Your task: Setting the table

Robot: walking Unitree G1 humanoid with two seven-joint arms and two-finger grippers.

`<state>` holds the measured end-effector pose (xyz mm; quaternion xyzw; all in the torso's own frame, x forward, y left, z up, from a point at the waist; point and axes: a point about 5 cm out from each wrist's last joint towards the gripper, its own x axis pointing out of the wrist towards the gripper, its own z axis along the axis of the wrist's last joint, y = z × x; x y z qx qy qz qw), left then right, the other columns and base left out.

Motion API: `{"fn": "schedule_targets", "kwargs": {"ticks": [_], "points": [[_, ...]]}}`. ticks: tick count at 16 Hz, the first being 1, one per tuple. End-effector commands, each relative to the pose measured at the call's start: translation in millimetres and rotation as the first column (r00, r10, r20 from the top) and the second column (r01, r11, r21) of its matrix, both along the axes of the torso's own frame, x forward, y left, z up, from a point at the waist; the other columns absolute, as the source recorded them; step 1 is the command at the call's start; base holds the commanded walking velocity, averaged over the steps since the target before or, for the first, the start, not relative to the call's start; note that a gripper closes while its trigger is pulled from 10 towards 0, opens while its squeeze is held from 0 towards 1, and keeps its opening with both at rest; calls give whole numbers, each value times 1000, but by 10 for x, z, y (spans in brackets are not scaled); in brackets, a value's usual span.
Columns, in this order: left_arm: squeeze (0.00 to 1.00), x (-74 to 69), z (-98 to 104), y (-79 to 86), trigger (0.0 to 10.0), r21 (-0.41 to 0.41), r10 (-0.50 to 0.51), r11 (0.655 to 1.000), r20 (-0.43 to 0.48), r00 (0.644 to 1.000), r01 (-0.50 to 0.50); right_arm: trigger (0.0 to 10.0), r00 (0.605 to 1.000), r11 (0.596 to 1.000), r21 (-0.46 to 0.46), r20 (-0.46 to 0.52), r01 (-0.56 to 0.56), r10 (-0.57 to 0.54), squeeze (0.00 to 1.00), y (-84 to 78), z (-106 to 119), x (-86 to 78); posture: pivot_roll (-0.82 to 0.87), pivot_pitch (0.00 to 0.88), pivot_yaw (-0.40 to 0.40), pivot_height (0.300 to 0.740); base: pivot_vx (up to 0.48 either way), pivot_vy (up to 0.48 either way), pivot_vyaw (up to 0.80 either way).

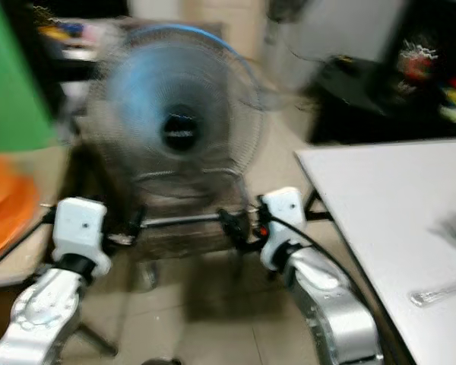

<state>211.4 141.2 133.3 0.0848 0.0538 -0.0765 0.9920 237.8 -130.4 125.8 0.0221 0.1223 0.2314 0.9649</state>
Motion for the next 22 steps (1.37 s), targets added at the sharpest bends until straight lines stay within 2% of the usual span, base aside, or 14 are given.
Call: {"fn": "schedule_targets", "kwargs": {"ticks": [1, 3, 6, 10, 12, 13, 15, 17, 22], "points": [[0, -11, 29, 29, 10000, 8, 3, 1000, 7, 1000, -3, 10000, 1000, 1000, 18, -6, -7, 7, 1000, 4, 8, -19, 85, 22, -23, 740, 0, 0, 800], [0, -56, 11, 77, 10000, 15, 11, 1000, 1, 1000, -11, 10000, 1000, 999, 11, -10, -30, 30, 1000, 19, -11, -35, 91, 10, -29, 740, 0, 0, 800], [0, -43, 42, 141, 10000, 21, 29, 999, 12, 1000, -29, 10000, 999, 999, 22, -2, -42, 42, 1000, 59, 8, 16, 98, 20, -32, 740, 294, 0, 800], [0, -61, 19, 175, 10000, 19, 52, 998, 2, 999, -52, 10000, 999, 999, 6, 10, -34, 34, 1000, 25, 7, 4, 95, 21, -19, 740, 326, 0, 800], [0, -44, 45, 147, 10000, 16, 24, 1000, 7, 1000, -24, 10000, 1000, 999, 49, 19, -10, 9, 1000, 30, 52, 13, 95, 27, -28, 740, 334, 0, 0], [0, -64, 35, 186, 10000, 21, 44, 999, 1, 999, -44, 10000, 1000, 999, 49, 8, -13, 13, 1000, 51, 32, -4, 99, 31, -23, 740, 345, 0, 0], [0, -72, 50, 153, 10000, 31, 11, 999, 4, 1000, -11, 10000, 1000, 999, 26, 2, -31, 31, 1000, 56, 3, -15, 107, 33, -27, 740, 347, 0, 0], [0, -64, 60, 172, 10000, 33, 22, 999, 9, 1000, -22, 10000, 997, 997, 31, 17, -75, 75, 1000, 108, 29, -9, 112, 30, -31, 740, 351, 0, 800], [0, -58, 93, 197, 10000, 51, 19, 999, 22, 1000, -20, 10000, 993, 993, 53, 57, -102, 99, 1000, 126, 107, 20, 127, 12, -39, 740, 339, 0, 640]]}}
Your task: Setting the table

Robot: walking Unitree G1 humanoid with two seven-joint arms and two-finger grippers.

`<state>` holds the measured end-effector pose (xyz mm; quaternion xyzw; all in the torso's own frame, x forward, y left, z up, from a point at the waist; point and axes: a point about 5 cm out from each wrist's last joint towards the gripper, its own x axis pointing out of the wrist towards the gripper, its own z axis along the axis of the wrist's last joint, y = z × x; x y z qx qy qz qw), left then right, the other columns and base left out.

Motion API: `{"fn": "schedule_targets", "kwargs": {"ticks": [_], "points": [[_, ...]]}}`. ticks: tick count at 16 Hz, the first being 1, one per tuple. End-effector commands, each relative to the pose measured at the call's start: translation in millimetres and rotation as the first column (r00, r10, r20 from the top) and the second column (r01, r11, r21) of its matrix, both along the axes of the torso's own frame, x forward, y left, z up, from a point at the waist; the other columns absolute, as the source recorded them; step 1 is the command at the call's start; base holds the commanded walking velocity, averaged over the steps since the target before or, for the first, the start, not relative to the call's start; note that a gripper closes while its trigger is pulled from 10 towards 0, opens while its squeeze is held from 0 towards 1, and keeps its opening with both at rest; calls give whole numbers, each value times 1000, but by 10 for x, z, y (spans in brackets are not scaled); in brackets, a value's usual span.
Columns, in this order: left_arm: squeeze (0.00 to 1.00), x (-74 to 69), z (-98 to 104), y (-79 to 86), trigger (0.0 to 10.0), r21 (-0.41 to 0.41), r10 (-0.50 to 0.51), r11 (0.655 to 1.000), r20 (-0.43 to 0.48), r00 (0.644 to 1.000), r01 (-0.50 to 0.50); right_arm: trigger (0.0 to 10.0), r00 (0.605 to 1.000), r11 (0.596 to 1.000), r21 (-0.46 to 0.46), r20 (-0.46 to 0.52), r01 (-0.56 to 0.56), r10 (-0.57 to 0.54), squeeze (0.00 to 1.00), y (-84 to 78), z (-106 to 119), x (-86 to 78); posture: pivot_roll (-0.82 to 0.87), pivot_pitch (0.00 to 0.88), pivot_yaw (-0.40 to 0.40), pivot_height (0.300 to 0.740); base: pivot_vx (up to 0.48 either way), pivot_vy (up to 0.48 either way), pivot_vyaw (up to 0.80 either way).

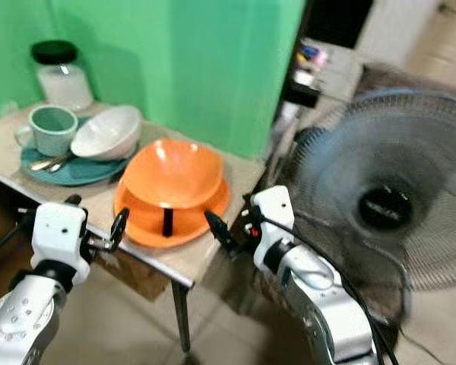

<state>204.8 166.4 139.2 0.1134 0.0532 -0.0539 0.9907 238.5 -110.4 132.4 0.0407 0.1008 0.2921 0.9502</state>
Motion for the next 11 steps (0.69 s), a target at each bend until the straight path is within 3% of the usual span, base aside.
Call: {"fn": "schedule_targets", "kwargs": {"ticks": [1, 3, 6, 8, 10, 11], "points": [[0, 15, 45, -47, 10000, 4, -32, 999, 16, 999, 32, 10000, 999, 1000, 8, 35, 27, -27, 1000, -63, 77, 35, 128, 11, -39, 740, 326, 0, 0], [0, 17, 54, -78, 10000, 29, -104, 994, 6, 995, 104, 10000, 995, 996, 22, 37, 88, -89, 1000, -96, 127, 115, 130, 10, -45, 740, 276, 0, 0], [0, -13, 83, -108, 10000, 55, -184, 981, 11, 983, 184, 10000, 991, 988, 77, -24, 133, -131, 1000, -114, 188, 207, 129, 7, -44, 740, 0, 0, 0], [0, -37, 77, -127, 10000, 73, -234, 970, 1, 972, 233, 10000, 983, 981, 110, -112, 161, -148, 1000, -91, 188, 264, 130, 4, -44, 740, 0, 0, 0], [0, -61, 92, -124, 10000, 78, -269, 960, -4, 963, 269, 10000, 941, 962, 152, -287, 228, -178, 1000, -59, 143, 377, 139, 0, -47, 740, 0, 0, 0], [0, -70, 92, -116, 10000, 82, -281, 956, -9, 960, 280, 10000, 934, 960, 144, -304, 239, -187, 1000, -57, 140, 404, 139, 0, -47, 740, 0, 0, 0]]}}
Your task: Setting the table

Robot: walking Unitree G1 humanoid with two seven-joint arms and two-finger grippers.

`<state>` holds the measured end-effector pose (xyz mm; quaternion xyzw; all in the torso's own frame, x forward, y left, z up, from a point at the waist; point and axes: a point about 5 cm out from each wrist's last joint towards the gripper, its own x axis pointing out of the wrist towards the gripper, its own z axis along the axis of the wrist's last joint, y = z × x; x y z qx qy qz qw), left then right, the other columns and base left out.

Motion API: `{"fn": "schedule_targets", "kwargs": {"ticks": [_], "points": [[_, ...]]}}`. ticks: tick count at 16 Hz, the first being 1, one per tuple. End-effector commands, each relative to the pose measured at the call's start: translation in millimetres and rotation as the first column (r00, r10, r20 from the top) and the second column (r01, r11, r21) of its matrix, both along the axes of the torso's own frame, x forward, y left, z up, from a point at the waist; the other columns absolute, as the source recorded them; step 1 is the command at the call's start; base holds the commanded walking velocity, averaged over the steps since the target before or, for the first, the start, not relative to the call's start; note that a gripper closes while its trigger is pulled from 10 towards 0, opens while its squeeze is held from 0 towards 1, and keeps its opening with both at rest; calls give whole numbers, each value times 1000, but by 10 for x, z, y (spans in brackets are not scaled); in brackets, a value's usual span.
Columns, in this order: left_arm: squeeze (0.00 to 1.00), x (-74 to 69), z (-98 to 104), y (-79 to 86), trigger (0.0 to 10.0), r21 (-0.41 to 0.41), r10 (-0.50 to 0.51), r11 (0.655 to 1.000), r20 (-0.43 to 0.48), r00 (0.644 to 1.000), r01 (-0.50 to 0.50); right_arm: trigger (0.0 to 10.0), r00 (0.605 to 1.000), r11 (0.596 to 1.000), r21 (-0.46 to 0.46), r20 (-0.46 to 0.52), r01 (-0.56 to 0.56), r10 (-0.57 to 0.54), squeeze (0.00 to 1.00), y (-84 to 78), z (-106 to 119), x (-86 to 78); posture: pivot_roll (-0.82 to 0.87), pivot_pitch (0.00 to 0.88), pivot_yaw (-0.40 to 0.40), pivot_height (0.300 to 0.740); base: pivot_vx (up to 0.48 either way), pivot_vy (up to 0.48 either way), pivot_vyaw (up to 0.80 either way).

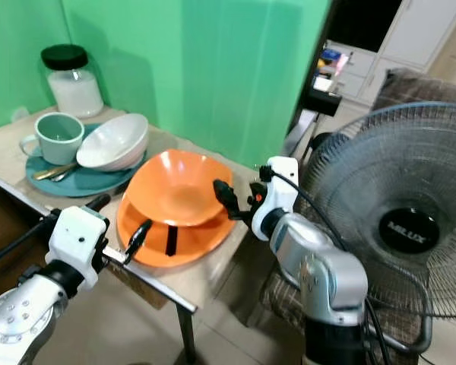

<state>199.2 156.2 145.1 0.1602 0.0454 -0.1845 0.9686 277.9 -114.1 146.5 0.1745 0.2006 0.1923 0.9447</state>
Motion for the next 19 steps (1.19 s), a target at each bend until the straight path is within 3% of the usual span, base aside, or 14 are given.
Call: {"fn": "schedule_targets", "kwargs": {"ticks": [1, 5, 6, 7, 10, 13, 14, 15, 17, 19], "points": [[0, -28, 31, -9, 10000, -2, -31, 1000, 6, 1000, 31, 10000, 1000, 1000, -7, -20, 9, -9, 1000, -17, 1, 31, 152, 0, -54, 740, 0, 0, 0], [0, -149, 10, 22, 10000, -7, -124, 992, -56, 991, 124, 10000, 979, 999, 39, -203, -19, 26, 1000, 82, -131, 71, 163, 0, -62, 740, 0, 0, 0], [0, -161, 14, 49, 10000, -2, -124, 992, -61, 990, 124, 10000, 966, 995, 104, -258, -2, 29, 690, 140, -164, 89, 167, 0, -63, 740, 0, 0, 0], [0, -166, 12, 64, 10000, 6, -123, 992, -63, 990, 124, 10000, 960, 990, 143, -279, 4, 36, 0, 172, -180, 102, 169, 0, -64, 740, 0, 0, 0], [0, -178, 2, 68, 10000, 9, -125, 992, -68, 990, 126, 10000, 944, 965, 263, -322, 11, 77, 0, 247, -222, 153, 183, 0, -74, 740, 0, 0, 0], [0, -197, -8, 21, 10000, -3, -137, 991, -72, 988, 137, 9608, 935, 960, 279, -343, 7, 93, 0, 312, -244, 180, 184, 0, -75, 740, 0, 0, 0], [0, -194, -7, 17, 10000, -5, -139, 990, -72, 988, 139, 7922, 928, 959, 283, -362, 20, 87, 0, 344, -282, 197, 184, 0, -76, 740, 0, 0, 0], [0, -191, -6, 17, 10000, -6, -139, 990, -72, 988, 139, 7176, 923, 956, 293, -374, 30, 86, 0, 374, -310, 213, 184, 0, -76, 740, 0, 0, 0], [0, -186, -5, 8, 10000, -13, -140, 990, -70, 988, 140, 3137, 918, 945, 325, -385, 34, 99, 0, 435, -336, 242, 187, 0, -76, 740, 0, 0, 0], [0, -186, -5, -3, 10000, -21, -140, 990, -70, 988, 139, 0, 915, 919, 392, -382, 35, 128, 0, 497, -306, 270, 185, 0, -78, 740, 0, 0, 0]]}}
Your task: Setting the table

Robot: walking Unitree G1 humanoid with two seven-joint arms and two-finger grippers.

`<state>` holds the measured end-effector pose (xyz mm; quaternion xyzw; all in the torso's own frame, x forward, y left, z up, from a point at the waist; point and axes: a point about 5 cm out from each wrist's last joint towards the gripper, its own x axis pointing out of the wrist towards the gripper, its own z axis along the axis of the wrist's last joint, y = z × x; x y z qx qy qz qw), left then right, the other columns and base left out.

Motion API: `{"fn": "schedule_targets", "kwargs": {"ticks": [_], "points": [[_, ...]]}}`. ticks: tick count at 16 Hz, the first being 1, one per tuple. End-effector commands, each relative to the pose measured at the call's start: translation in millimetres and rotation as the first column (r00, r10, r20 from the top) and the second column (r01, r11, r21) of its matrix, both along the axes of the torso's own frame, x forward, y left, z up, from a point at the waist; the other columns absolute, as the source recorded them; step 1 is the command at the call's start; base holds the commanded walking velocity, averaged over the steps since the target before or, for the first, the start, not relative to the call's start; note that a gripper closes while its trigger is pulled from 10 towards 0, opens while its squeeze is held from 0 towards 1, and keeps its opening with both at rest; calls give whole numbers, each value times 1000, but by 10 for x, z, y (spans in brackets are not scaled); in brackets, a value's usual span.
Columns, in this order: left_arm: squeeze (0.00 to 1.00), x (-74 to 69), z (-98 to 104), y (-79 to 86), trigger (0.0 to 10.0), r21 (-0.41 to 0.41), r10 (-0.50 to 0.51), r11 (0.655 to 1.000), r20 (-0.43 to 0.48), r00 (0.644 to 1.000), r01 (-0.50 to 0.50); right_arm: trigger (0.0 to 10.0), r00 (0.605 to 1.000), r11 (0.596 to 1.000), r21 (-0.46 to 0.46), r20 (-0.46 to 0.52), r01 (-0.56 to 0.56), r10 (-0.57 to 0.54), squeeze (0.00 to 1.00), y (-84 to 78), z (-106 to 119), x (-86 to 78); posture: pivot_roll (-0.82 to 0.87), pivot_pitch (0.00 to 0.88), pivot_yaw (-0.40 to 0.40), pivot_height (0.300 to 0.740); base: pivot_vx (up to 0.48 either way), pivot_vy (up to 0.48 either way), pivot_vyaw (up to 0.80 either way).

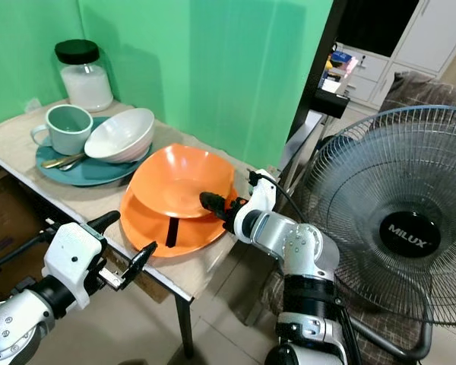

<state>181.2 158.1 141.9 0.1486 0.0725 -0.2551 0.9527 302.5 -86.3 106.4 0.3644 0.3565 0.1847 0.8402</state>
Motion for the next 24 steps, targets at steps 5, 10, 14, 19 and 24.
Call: {"fn": "schedule_targets", "kwargs": {"ticks": [5, 10, 14, 19, 24], "points": [[0, -1, 24, -22, 10000, -4, -4, 1000, 10, 1000, 4, 0, 999, 991, 130, -8, -31, 32, 0, 308, 74, 59, 187, 0, -80, 740, 0, 0, 0], [0, -8, 22, -20, 10000, 0, -3, 1000, 11, 1000, 3, 0, 999, 988, 145, -9, -42, 44, 0, 351, 77, 60, 188, 0, -79, 740, 0, 0, 0], [0, -10, 25, -22, 10000, 2, -5, 1000, 11, 1000, 5, 0, 999, 988, 150, -7, -40, 41, 0, 347, 76, 63, 187, 0, -78, 740, 0, 0, 0], [0, -3, 28, -25, 10000, 5, -8, 1000, 14, 1000, 8, 0, 999, 988, 147, -4, -47, 49, 0, 357, 73, 54, 187, 0, -78, 740, 0, 0, 0], [0, 5, 28, -26, 10000, 6, -9, 1000, 16, 1000, 9, 0, 998, 987, 150, 5, -57, 56, 0, 369, 84, 52, 187, 1, -78, 740, 0, 0, 0]]}}
